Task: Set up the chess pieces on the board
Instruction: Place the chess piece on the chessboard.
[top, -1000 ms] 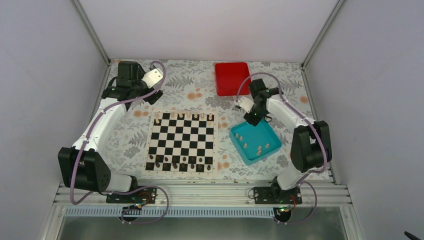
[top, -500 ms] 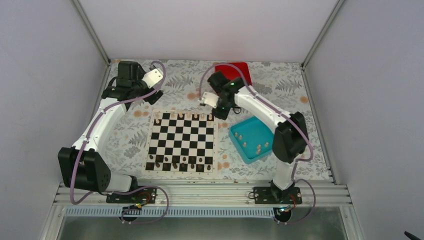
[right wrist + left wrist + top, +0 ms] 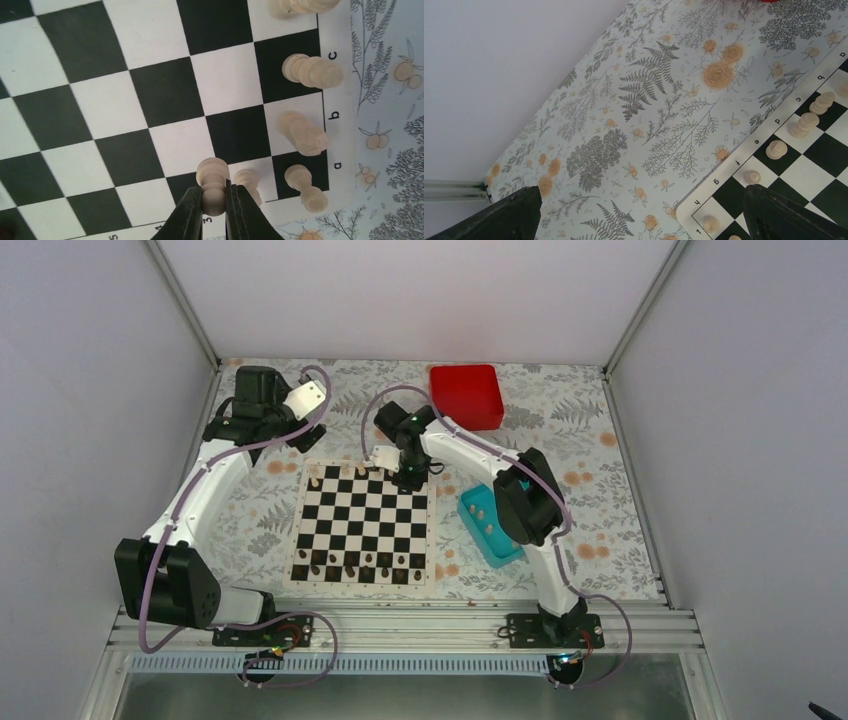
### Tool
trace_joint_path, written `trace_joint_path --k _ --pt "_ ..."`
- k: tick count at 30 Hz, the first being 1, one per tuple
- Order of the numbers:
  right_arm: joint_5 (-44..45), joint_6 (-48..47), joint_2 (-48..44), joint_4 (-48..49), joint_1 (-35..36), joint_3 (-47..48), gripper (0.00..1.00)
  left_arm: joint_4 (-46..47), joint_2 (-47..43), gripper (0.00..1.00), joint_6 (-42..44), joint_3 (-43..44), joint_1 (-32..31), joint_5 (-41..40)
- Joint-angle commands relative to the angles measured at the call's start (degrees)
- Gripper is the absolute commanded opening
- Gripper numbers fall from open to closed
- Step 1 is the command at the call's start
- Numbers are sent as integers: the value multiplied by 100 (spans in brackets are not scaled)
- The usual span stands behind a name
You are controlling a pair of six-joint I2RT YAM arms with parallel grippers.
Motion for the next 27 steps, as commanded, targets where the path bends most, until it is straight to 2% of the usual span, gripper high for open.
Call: trace_joint_path --k 1,27 --pt "27 -84 207 5 18 180 8 143 -145 100 13 -123 21 57" --pt "254 -3 764 74 -24 479 10 273 -189 100 68 -373 45 101"
